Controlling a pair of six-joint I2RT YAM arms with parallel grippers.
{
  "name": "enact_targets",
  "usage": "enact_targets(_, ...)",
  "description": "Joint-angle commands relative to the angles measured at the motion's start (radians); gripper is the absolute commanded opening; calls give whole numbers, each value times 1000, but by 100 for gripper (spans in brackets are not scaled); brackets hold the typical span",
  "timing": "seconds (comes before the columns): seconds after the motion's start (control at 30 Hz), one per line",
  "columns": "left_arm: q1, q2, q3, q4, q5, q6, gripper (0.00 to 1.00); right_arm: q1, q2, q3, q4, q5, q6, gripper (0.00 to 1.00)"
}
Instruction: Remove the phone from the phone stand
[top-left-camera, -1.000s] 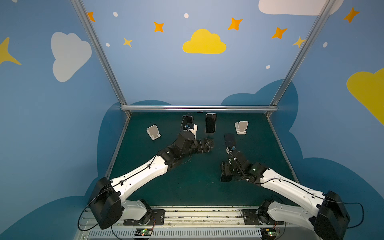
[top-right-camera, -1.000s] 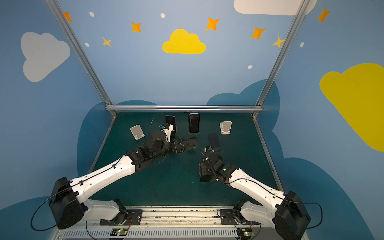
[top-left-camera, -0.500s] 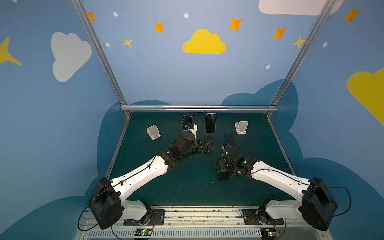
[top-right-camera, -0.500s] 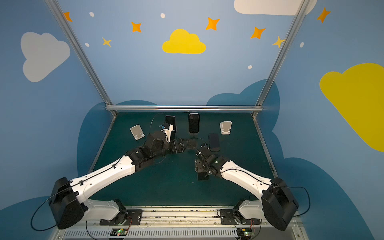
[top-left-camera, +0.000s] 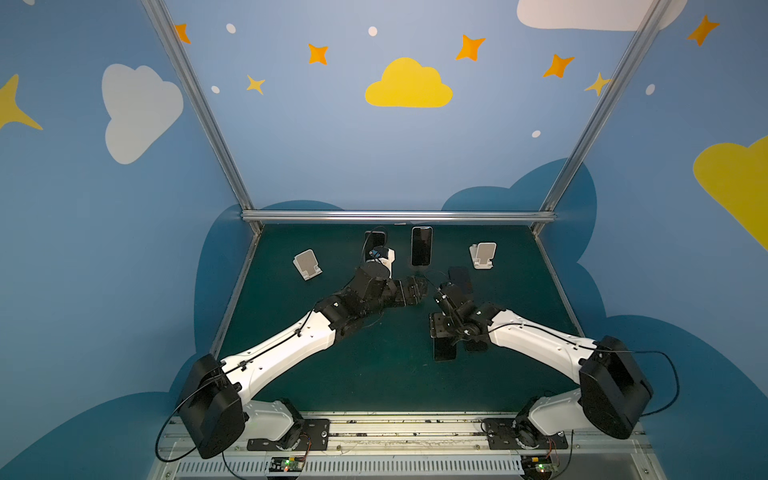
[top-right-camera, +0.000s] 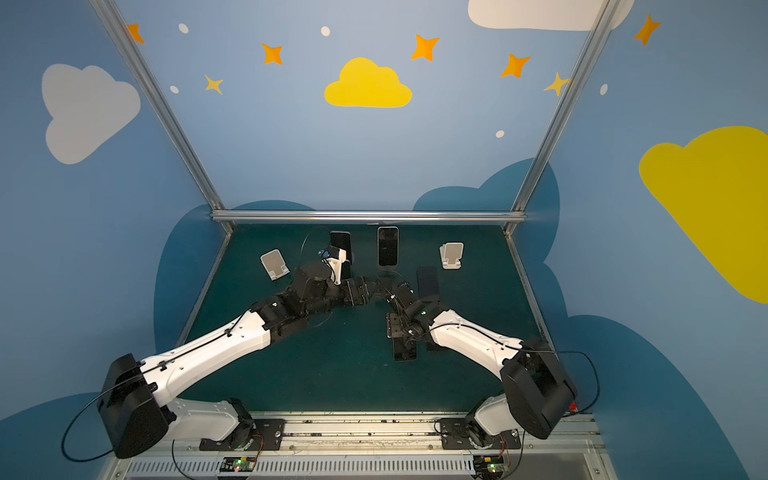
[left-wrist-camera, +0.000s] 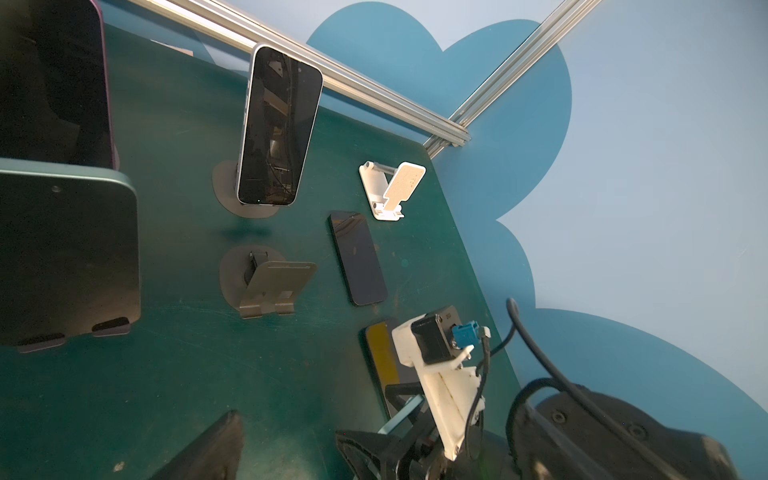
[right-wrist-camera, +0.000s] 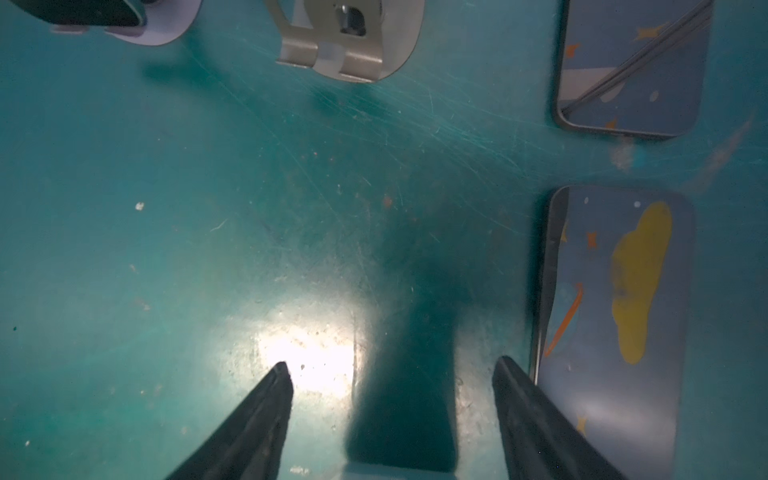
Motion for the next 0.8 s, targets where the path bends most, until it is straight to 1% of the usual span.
enact_targets(0.0,2,-19,19,-9,-5,8,100,-16,37,23,16,-22,-16,68)
enact_targets(0.2,3,-17,21,-10,-1,10,100,-45,110,62,9,-54,-25,68)
enact_targets(0.4,2,-22,22,-12,-5,11,100,-68,225,158,-81,-110,-21,69)
enact_targets(0.77,2,-25,22,-12,-2,5,100,-73,306,174,-38,-84,-2,70)
